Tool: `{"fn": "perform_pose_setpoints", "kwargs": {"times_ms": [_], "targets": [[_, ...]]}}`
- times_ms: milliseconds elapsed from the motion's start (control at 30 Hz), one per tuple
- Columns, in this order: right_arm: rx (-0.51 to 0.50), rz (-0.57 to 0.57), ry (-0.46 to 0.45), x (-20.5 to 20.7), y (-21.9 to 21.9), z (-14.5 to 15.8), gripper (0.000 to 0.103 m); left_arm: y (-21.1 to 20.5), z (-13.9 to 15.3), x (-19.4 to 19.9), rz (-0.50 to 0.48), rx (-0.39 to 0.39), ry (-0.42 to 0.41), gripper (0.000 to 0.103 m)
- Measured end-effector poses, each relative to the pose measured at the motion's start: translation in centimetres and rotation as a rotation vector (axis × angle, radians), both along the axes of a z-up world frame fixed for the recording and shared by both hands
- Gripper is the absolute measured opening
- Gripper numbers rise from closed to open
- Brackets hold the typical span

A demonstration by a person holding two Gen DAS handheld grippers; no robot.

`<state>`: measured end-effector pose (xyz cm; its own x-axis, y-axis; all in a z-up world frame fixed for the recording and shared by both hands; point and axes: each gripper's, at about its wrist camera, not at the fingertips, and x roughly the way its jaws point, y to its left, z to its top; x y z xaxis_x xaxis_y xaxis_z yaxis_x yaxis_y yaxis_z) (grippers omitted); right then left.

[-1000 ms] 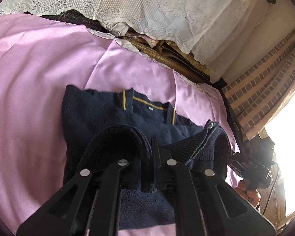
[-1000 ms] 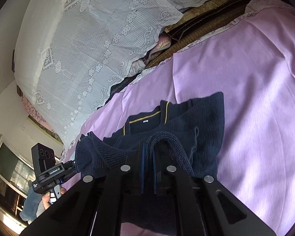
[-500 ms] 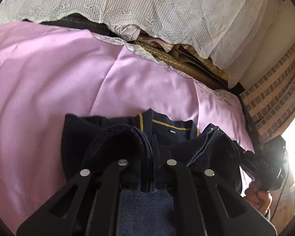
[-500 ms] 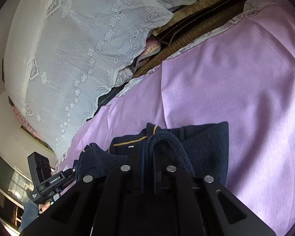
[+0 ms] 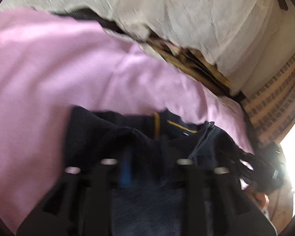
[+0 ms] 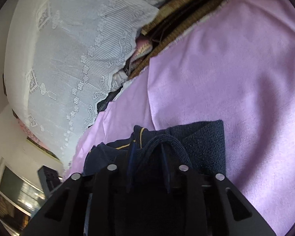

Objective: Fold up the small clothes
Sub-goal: 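Carry the hem over the body with both tools and lay it near the collar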

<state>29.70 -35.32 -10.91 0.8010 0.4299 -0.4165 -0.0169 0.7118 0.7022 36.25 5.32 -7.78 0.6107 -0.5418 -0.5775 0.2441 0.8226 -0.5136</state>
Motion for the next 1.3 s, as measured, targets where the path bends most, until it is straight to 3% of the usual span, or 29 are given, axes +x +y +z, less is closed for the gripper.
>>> {"fn": "perform_pose_setpoints", "kwargs": {"times_ms": [33,100,233,300,367,433,500,600,667,733,800,867,933,1033,1133,1200,1300], "targets": [[-0.043,-0.023,-0.030,-0.7,0.3,0.6,0.041,0.4,0.5,-0.5,0.020,0.004,-0.026,0.050],[-0.134,-0.075,-0.111,-2.1,0.9,2.0,0.045,1.2,1.6,-1.5,0.085,0.026,-0.088,0.068],[-0.322,-0.152,-0.255,-4.2,2.7,4.2,0.066,1.5,2.7,-2.3,0.101,0.026,-0.141,0.071],[-0.354,-0.121,-0.272,-4.2,3.5,4.4,0.076,0.9,2.6,-2.4,0.073,0.032,-0.140,0.073],[-0.438,-0.092,-0.316,-4.8,5.2,5.0,0.091,-0.7,2.9,-3.1,0.032,0.093,-0.176,0.075],[-0.488,-0.035,-0.398,-5.8,6.7,5.8,0.096,-2.3,3.6,-4.2,-0.013,0.143,-0.241,0.083],[-0.496,0.097,-0.472,-6.4,8.2,6.1,0.100,-3.3,4.0,-5.0,-0.064,0.152,-0.279,0.093],[-0.494,0.221,-0.408,-4.8,9.8,5.6,0.100,-4.7,3.4,-4.6,-0.148,0.168,-0.256,0.096],[-0.416,0.282,-0.314,-2.5,9.5,4.8,0.100,-5.1,2.4,-3.0,-0.154,0.178,-0.188,0.096],[-0.299,0.317,-0.174,0.5,8.7,3.3,0.099,-4.9,1.3,-0.8,-0.093,0.208,-0.100,0.096],[-0.246,0.229,-0.068,2.1,7.5,1.9,0.099,-3.7,0.4,1.0,-0.020,0.190,-0.021,0.096],[-0.172,0.095,-0.102,1.7,5.4,1.8,0.099,-2.2,0.2,1.5,0.002,0.073,0.011,0.096],[-0.133,-0.045,-0.123,0.7,3.4,1.7,0.099,-1.7,0.4,1.2,0.022,0.057,0.001,0.096],[-0.052,-0.048,-0.125,0.4,2.3,1.1,0.099,-1.1,1.5,-0.6,0.104,0.132,-0.093,0.096],[-0.106,0.018,-0.163,-0.4,3.7,1.7,0.099,-0.1,2.6,-1.6,0.016,-0.017,-0.145,0.098],[-0.144,0.090,-0.152,-0.6,5.1,1.7,0.099,-0.6,2.5,-1.4,-0.058,-0.073,-0.136,0.098],[-0.216,0.122,-0.036,1.0,6.3,0.6,0.099,-2.4,1.2,0.1,-0.129,-0.010,-0.061,0.098]]}}
